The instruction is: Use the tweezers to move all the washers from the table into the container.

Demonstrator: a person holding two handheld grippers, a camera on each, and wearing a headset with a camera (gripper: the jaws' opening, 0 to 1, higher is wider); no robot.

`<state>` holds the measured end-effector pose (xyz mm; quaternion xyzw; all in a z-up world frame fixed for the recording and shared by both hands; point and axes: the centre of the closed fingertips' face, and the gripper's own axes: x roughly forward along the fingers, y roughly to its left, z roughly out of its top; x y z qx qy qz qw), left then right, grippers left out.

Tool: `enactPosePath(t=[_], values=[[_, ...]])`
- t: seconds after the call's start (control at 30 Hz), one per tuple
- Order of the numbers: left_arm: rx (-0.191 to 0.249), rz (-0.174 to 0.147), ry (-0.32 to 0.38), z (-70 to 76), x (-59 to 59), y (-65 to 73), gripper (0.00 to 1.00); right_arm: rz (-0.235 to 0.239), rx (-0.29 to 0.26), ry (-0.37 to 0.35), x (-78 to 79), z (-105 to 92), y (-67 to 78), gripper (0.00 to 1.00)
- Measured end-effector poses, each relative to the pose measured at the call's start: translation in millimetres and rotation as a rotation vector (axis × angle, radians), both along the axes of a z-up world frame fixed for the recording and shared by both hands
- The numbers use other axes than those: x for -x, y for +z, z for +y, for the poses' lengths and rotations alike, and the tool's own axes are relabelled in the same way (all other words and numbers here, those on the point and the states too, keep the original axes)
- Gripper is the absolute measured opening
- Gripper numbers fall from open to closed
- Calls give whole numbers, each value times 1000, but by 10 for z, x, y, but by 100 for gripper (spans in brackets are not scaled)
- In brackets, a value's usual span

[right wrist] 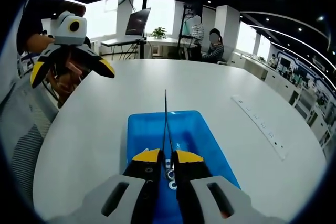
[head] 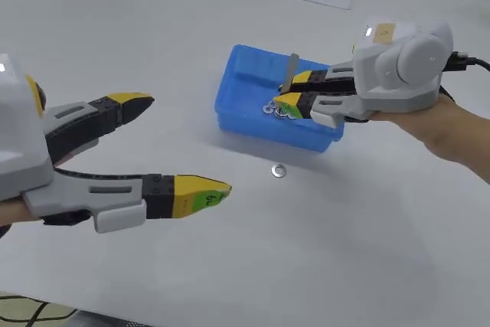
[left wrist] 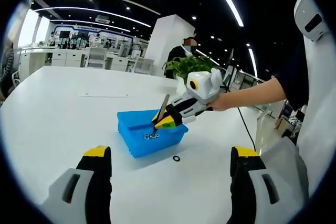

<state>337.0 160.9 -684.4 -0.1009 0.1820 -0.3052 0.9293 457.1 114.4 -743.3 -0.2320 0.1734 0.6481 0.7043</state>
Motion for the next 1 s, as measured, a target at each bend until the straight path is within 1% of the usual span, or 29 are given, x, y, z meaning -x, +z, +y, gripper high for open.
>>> enactPosePath(t=[0.13,0.17,0.2,0.23,0.3,0.33,0.37,0.4,0.43,0.47,0.5,0.53,0.57,0.6,0.63,0.7,0.73,0.77,0.8,0.87,0.9,0.93,0.97,1.0], values=[[3,-15,-11,-39,-112,49,99,-9,-6,5,3,6,72,10],[14,-17,-8,-49,-153,78,99,-12,-4,8,9,0,89,10],[32,-24,-5,-67,-222,130,99,-16,-5,10,11,-3,102,10],[35,-40,5,-71,-309,176,97,-18,-7,10,14,-6,123,10],[27,-77,1,-94,-434,239,92,-21,-10,13,28,-7,150,9],[14,-90,-13,-131,-526,261,91,-24,-8,14,34,-8,156,9],[1,-97,-24,-157,-583,270,90,-26,-9,18,48,-11,168,9],[-32,-113,-58,-212,-663,279,89,-27,-9,22,59,-11,172,9],[-63,-123,-61,-256,-732,292,87,-31,-4,28,74,-14,172,9],[-109,-140,-68,-292,-828,294,85,-32,-2,30,79,-15,172,9],[-134,-158,-95,-339,-869,301,81,-31,-1,33,90,-17,174,9],[-184,-183,-143,-409,-918,303,77,-29,0,34,98,-17,174,9],[-213,-199,-163,-438,-953,305,75,-31,3,37,111,-18,173,9],[-226,-216,-188,-484,-980,318,72,-33,6,38,115,-19,171,9],[-244,-225,-204,-520,-1018,328,70,-34,9,38,119,-20,170,9],[-271,-261,-212,-560,-1077,374,64,-35,10,42,132,-18,175,9],[-265,-269,-223,-594,-1083,396,62,-35,8,46,144,-14,182,9],[-248,-258,-230,-619,-1091,404,59,-37,8,49,152,-12,185,9],[-240,-255,-240,-642,-1094,408,55,-40,8,52,157,-9,191,9],[-237,-259,-274,-693,-1083,407,48,-38,6,56,167,-4,200,9],[-236,-261,-292,-749,-1073,423,43,-40,6,58,169,-3,204,9],[-234,-264,-297,-763,-1070,435,39,-43,7,59,170,-5,212,9],[-223,-282,-309,-776,-1072,470,35,-41,6,59,170,-6,221,9],[-217,-285,-316,-788,-1069,491,30,-40,2,59,173,-7,232,9]])
